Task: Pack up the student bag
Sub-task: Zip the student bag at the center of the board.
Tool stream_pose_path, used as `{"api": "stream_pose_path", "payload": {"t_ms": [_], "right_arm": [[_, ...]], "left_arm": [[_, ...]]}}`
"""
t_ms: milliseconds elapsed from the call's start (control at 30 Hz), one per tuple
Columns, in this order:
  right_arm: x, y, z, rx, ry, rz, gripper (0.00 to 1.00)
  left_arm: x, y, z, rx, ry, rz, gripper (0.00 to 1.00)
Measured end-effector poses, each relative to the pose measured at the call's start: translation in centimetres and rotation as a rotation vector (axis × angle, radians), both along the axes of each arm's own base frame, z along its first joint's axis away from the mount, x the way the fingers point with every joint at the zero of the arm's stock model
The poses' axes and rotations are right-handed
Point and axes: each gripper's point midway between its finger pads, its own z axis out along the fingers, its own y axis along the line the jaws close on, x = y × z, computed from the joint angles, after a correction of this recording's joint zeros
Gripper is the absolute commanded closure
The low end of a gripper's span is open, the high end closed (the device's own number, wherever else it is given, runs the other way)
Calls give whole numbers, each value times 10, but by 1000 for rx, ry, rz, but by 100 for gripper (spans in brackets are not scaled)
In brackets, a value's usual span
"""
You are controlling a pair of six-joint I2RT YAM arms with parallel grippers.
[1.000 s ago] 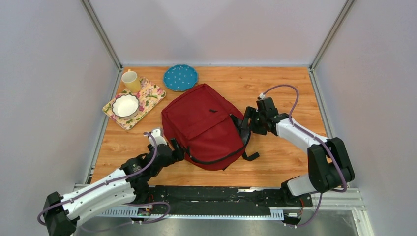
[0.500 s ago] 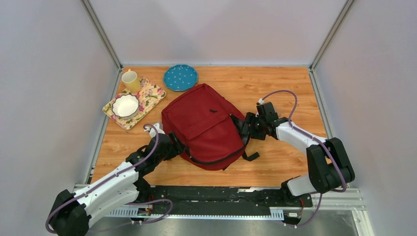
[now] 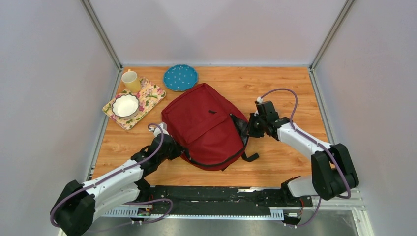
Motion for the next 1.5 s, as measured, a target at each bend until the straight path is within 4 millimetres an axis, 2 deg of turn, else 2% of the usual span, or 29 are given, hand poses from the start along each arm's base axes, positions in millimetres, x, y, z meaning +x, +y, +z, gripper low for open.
{"api": "stream_pose_path", "payload": {"t_ms": [167,400,433,467,533,567,667,767,833,933,967,1067,1133,1167,1233,1367,1500], "right_arm": [[-15,1,19,-81,-44,11,100],[-38,-41,31,-332,-25,-42,99],[-40,-46,35,-357,-18,-38,96],[-42,-48,37,-369,-14,-32,87],[-45,-48,40,-376,-3,-7,76],[-47,-48,40,-374,0,8,52],[-53,-41,40,-341,20,54,33],[-57,-38,43,-316,20,66,30],[-59,-39,54,-297,-10,59,29],[-62,-38,87,-221,-116,34,29],[-62,-35,102,-176,-168,28,29],[-68,-15,147,-1,-299,49,29],[-75,4,166,93,-340,92,29],[-79,13,170,125,-342,118,29],[-87,34,171,170,-331,173,29],[-104,71,158,206,-268,271,29],[-122,105,148,224,-234,352,32]], "left_arm": [[2,3,2,43,-10,-16,100],[8,7,25,95,-75,-50,100],[9,6,30,95,-90,-55,100],[11,6,33,96,-101,-57,100],[13,6,40,97,-125,-65,100],[13,5,41,98,-133,-70,100],[13,3,42,95,-136,-86,100],[12,0,43,82,-143,-101,100],[12,-2,43,71,-146,-108,100],[11,-3,42,61,-148,-117,100],[10,-3,42,58,-150,-118,99],[10,-4,43,50,-158,-119,81],[10,-4,44,48,-162,-118,70],[10,-3,44,47,-162,-117,70],[9,-3,43,45,-162,-114,66],[10,-1,42,49,-163,-104,71],[11,1,40,61,-158,-95,70]]}}
